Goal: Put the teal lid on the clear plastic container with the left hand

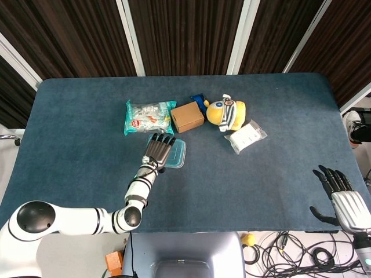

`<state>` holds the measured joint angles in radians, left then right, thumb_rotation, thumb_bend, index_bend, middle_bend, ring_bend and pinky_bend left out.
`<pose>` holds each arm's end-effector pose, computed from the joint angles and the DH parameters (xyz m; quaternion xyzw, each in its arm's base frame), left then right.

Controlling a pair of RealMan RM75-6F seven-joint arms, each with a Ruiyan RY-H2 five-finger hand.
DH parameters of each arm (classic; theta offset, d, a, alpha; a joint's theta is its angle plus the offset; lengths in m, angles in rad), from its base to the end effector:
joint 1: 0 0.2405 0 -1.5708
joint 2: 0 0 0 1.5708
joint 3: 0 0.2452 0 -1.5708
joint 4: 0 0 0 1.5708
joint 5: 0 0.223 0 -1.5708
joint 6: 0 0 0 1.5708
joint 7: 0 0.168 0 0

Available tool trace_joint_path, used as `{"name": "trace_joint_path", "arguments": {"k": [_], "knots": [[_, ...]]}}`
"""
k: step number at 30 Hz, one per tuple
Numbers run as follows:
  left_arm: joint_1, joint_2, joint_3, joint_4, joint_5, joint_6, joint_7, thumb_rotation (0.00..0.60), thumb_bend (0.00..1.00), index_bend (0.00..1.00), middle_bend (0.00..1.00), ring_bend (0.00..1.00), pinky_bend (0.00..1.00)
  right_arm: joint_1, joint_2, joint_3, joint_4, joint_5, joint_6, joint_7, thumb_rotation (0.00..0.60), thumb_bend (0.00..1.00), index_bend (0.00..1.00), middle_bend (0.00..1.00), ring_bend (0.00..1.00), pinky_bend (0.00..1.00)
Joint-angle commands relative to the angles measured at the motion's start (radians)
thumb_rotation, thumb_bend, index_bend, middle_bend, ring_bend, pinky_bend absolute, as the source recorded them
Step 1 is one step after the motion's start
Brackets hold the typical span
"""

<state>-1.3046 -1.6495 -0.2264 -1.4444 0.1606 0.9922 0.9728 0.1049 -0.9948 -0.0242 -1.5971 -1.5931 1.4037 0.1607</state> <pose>-0.0200 0.4082 -0.0741 -0.7805 -0.3517 -0.2101 0.4722 -0.3172 -0.1938 0.1549 0.6426 -0.4167 0.3618 0.5315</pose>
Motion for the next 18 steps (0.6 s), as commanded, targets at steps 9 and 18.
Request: {"name": "trace_joint_path", "arguments": {"k": [9, 18], "knots": [[0.061, 0.059, 0.045, -0.127, 0.09, 0.08, -0.03, 0.6, 0.29, 0.0, 0.28, 0.08, 0.01, -0.001, -0.005, -0.003, -0.004, -0.006, 0.0, -0.015, 0.6, 0.2, 0.0, 0.0, 0.0, 0.0], [0.078, 0.057, 0.056, -0.147, 0.13, 0.071, -0.047, 0.6, 0.29, 0.0, 0.29, 0.09, 0.01, 0.002, -0.008, -0.001, -0.008, -0.005, -0.003, -0.022, 0.6, 0.2, 0.0, 0.0, 0.0, 0.0]]}}
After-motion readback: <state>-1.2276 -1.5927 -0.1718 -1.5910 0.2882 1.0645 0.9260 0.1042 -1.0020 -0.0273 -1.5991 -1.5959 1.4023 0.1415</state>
